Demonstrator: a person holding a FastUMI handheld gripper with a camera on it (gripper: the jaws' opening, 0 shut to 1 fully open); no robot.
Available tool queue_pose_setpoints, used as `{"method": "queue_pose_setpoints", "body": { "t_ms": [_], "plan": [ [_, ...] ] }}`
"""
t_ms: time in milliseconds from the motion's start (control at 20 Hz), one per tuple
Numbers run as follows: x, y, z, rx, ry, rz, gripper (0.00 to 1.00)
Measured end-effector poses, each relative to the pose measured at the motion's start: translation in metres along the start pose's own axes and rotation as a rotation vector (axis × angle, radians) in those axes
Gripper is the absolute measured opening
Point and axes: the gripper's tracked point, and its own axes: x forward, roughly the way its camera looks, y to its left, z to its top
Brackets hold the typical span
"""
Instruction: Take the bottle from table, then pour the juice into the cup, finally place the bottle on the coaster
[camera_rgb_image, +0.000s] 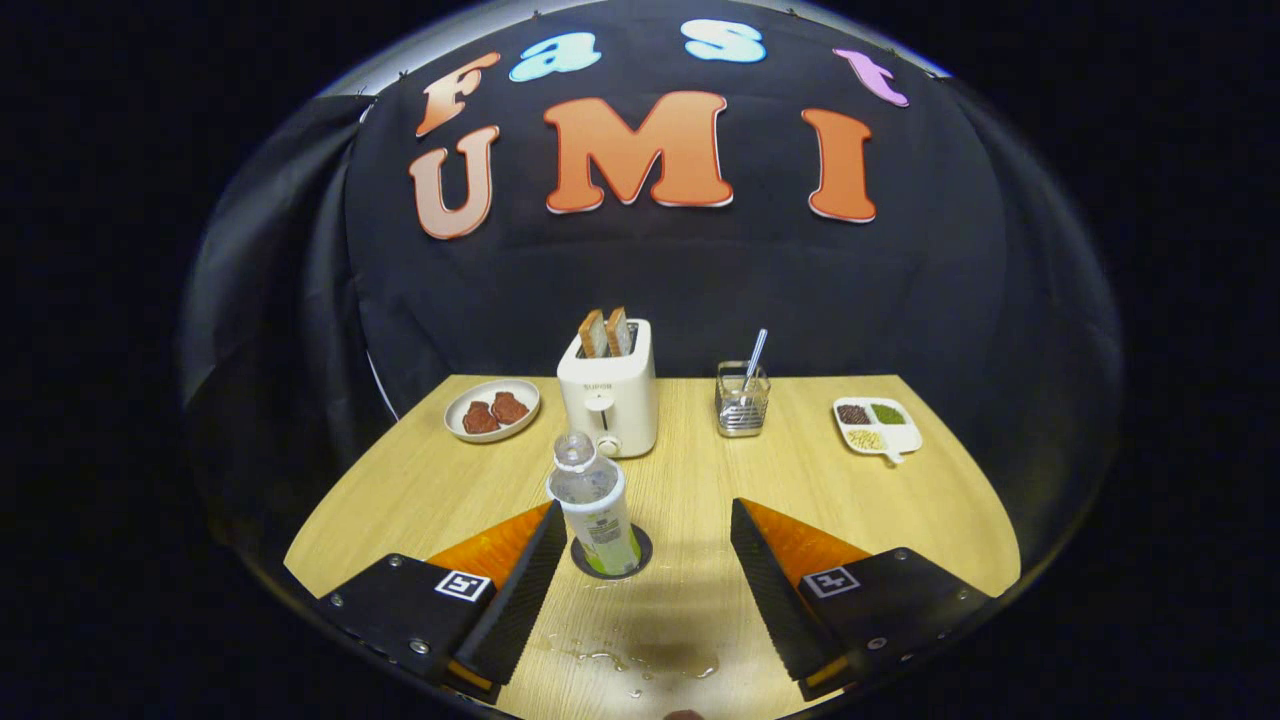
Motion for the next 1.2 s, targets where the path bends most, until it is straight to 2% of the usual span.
{"method": "queue_pose_setpoints", "body": {
  "t_ms": [300,600,900,1200],
  "plan": [
    [-0.096,-0.038,0.07,0.012,-0.125,-0.07,0.98],
    [-0.166,-0.07,0.096,0.004,-0.191,-0.145,0.97],
    [-0.201,-0.097,0.098,0.019,-0.226,-0.204,0.97],
    [-0.21,-0.106,0.104,0.036,-0.246,-0.23,0.97]
  ]
}}
